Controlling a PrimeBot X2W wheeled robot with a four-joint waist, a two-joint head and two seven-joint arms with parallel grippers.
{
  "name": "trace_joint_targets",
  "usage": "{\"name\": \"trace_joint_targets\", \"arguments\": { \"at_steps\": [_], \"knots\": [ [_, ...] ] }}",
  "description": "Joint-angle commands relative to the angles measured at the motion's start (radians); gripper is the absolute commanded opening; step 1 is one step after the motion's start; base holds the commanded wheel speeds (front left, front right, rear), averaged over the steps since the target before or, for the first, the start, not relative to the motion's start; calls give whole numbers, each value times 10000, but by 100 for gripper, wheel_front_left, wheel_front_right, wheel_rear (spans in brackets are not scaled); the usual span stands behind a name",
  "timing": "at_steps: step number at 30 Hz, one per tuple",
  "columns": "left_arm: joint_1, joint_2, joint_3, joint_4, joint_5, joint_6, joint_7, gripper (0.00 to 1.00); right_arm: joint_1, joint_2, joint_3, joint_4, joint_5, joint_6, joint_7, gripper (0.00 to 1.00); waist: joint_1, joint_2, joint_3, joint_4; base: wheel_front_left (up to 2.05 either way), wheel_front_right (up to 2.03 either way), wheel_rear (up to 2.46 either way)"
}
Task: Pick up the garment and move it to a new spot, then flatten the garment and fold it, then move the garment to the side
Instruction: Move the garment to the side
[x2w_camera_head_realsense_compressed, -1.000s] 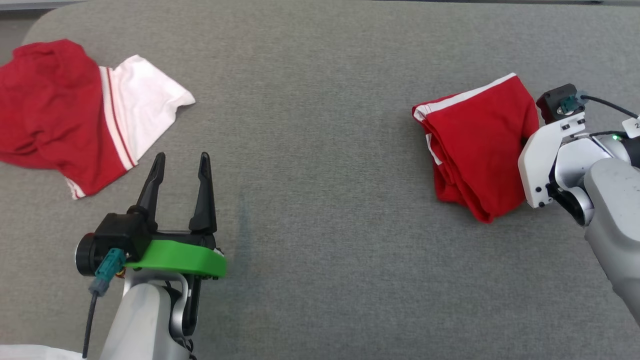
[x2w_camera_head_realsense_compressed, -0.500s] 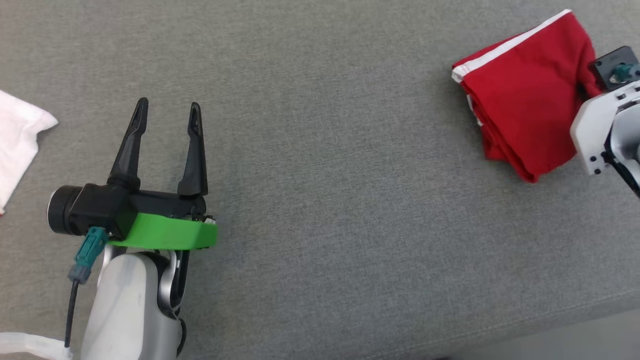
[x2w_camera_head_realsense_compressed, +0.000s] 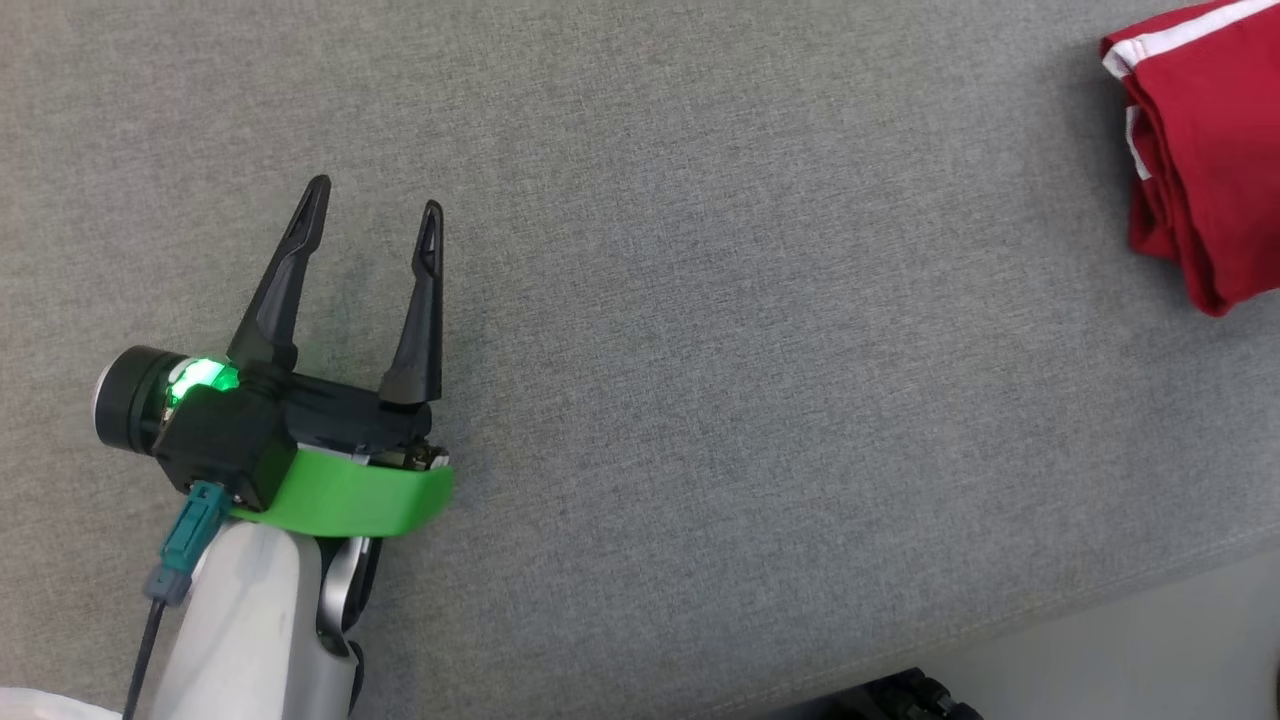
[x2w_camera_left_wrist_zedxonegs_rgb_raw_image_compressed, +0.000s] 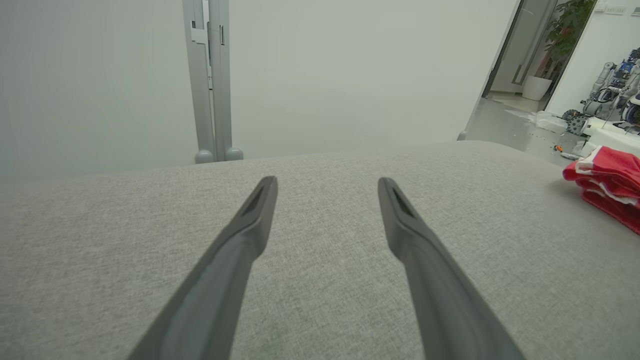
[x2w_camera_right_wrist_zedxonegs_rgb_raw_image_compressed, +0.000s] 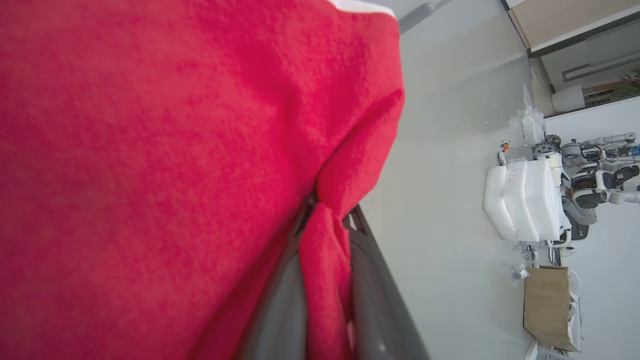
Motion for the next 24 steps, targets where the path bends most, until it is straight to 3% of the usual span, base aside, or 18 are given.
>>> {"name": "trace_joint_targets", "arguments": {
  "at_steps": [1,8,9,10,14,17,24],
  "knots": [
    [113,130,-96,-100,-100,-23,-5,100,27,-33,-385,123,-430,-25,-61,0,-1,-1,81,71,0,0,0],
    [258,289,-378,-265,-108,-23,-5,100,569,64,-2743,14,-2017,-25,-266,0,-1,-1,27,431,0,0,0],
    [274,294,-398,-270,-114,-23,-5,100,664,119,-3008,-64,-2219,-25,-310,31,-1,-1,23,466,0,0,0],
    [277,293,-413,-273,-125,-23,-4,100,752,169,-3302,-151,-2420,-25,-353,100,-1,-1,16,503,0,0,0],
    [290,173,-431,-199,-233,-24,-5,100,1185,428,-4509,-778,-3496,-25,-877,100,-1,-1,-122,713,0,0,0],
    [324,35,-415,-85,-344,-24,-4,100,1291,698,-4864,-1099,-3981,-25,-1398,100,-1,-1,-348,867,0,0,0],
    [598,-324,56,426,-490,-24,-5,100,1450,1919,-5046,-1563,-3205,-24,-2780,100,-1,-1,-1295,1325,0,0,0]
  ]
}}
